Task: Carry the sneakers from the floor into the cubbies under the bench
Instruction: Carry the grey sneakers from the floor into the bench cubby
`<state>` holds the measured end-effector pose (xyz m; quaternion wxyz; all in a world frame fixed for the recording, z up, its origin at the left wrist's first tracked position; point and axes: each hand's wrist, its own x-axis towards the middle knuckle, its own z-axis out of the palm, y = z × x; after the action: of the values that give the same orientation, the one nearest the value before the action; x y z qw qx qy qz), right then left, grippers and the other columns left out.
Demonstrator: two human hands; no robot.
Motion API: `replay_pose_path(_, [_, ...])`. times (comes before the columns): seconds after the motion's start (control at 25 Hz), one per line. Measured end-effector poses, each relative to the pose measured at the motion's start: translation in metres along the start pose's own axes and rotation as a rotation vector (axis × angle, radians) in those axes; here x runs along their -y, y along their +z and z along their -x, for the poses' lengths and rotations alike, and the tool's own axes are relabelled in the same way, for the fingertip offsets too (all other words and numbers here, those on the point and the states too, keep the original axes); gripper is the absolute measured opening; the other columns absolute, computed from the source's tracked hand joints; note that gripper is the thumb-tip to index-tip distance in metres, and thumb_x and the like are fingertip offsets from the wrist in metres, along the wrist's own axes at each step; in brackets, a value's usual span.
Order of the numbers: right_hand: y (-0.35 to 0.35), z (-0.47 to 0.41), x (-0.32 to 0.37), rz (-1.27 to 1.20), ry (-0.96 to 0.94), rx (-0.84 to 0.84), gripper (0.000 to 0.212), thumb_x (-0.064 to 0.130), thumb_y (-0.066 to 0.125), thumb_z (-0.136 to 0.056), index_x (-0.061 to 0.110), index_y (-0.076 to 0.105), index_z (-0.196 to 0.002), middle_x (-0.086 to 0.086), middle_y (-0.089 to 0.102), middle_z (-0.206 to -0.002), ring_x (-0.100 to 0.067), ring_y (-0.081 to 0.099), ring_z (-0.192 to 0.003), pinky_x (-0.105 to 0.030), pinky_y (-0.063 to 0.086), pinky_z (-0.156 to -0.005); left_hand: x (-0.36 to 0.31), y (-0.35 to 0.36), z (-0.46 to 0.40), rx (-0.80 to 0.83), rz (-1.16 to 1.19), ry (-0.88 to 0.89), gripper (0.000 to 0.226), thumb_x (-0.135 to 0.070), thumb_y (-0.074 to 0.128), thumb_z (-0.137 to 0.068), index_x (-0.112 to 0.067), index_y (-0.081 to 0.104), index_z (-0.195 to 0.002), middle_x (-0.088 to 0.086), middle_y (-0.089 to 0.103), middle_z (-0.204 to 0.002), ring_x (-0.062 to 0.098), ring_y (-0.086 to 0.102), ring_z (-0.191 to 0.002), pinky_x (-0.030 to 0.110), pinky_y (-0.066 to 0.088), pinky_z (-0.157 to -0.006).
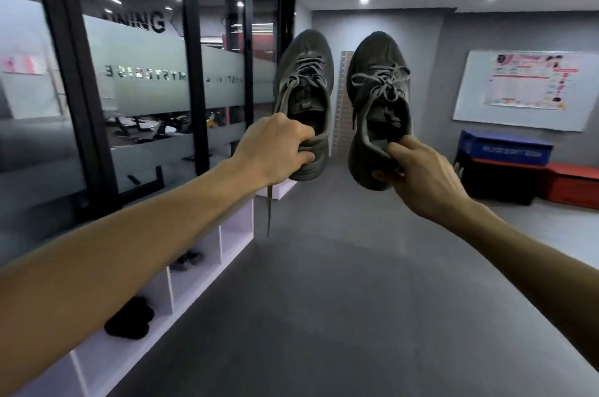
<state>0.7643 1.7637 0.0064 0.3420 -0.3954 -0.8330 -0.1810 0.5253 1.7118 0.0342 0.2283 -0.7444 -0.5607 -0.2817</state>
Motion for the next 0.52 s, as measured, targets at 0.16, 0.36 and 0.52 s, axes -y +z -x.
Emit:
replay_pose_path(0.16, [0.082,-0.069,0.003,-0.127,-0.111,0.008,0.016,0.023,0.067,-0.085,0.013,0.055,-0.091,-0.002,0.047,-0.087,-0.035,0.053,-0.079,-0.037,0.044,-0.059,0.072,0.032,-0.017,0.064,-0.087,-0.132,0.017,-0.032,0.068,-0.084,-0.015,0.067,-0.085,0.007,0.068,-0.079,0.029,0.062,-0.08,0.037,0.049,-0.071])
replay_pose_path(0.36, [0.183,-0.145,0.024,-0.315,-0.259,0.038,0.016,0.023,0.066,-0.086,0.012,0.055,-0.087,0.005,0.039,-0.085,-0.029,0.049,-0.075,-0.035,0.038,-0.058,0.149,0.056,-0.016,0.11,-0.21,-0.319,0.016,-0.032,0.069,-0.084,-0.016,0.064,-0.082,0.008,0.066,-0.077,0.033,0.061,-0.079,0.036,0.046,-0.066])
replay_pose_path(0.52, [0.252,-0.187,0.048,-0.451,-0.378,0.082,0.018,0.024,0.068,-0.084,0.011,0.056,-0.088,0.001,0.046,-0.088,-0.03,0.052,-0.079,-0.036,0.04,-0.057,0.187,0.062,-0.001,0.137,-0.35,-0.472,0.019,-0.033,0.067,-0.085,-0.016,0.061,-0.078,0.001,0.058,-0.07,0.028,0.059,-0.077,0.032,0.037,-0.061])
